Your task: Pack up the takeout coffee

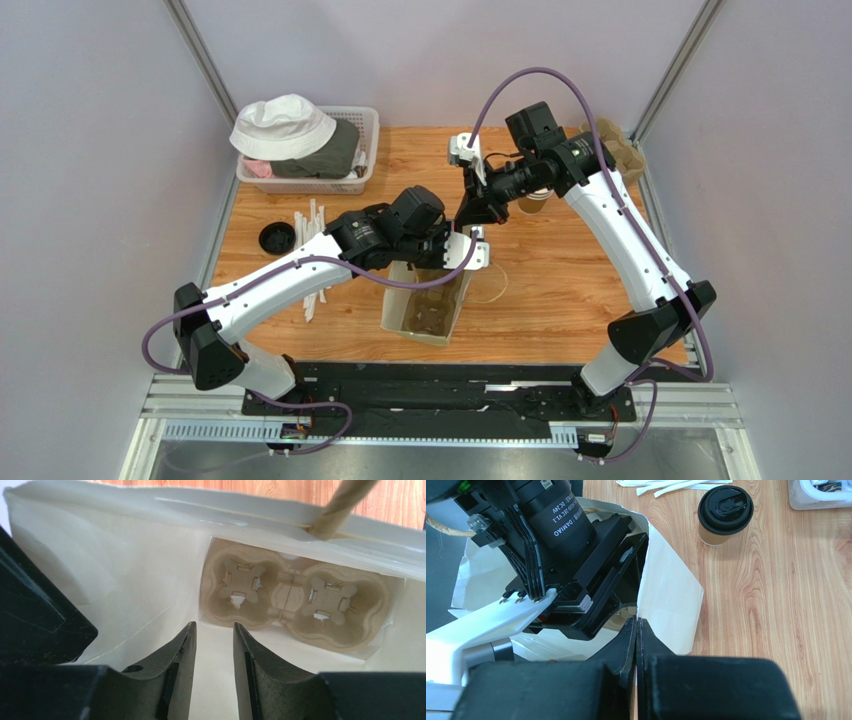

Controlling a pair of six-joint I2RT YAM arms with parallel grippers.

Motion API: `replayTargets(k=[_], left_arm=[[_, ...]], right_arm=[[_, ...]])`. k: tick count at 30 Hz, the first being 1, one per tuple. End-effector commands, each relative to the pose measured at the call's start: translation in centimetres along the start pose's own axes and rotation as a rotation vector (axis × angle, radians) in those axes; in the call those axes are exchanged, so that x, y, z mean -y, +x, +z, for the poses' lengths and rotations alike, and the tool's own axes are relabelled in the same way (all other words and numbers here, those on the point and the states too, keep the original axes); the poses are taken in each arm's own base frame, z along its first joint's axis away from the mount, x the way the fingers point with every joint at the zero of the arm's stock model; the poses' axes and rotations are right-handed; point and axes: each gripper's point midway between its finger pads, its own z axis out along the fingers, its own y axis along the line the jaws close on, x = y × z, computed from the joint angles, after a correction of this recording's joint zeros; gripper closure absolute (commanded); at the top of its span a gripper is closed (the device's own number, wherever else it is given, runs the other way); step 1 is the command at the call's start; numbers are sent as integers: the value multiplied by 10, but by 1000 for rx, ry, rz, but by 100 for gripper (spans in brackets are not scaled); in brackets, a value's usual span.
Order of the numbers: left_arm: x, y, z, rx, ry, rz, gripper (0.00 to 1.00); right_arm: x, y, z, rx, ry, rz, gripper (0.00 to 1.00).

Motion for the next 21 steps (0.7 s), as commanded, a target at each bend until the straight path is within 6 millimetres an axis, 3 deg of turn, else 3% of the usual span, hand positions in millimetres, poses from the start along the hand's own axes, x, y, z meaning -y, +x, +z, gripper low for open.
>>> replayTargets(k=[1,5,12,21], left_arm=[[-17,-22,-24,80,-68,-11,58],[-21,-32,-36,126,-86,-12,56],[-22,-65,-82,294,-124,6,49],[-26,-84,-120,391,-178,18,43]], right_arm=[[-2,-17,-6,46,-8,-62,100],[0,-15,-5,40,-5,-56,100],[4,-7,-4,9,15,-50,100],[10,2,-5,-22,47,-42,100]])
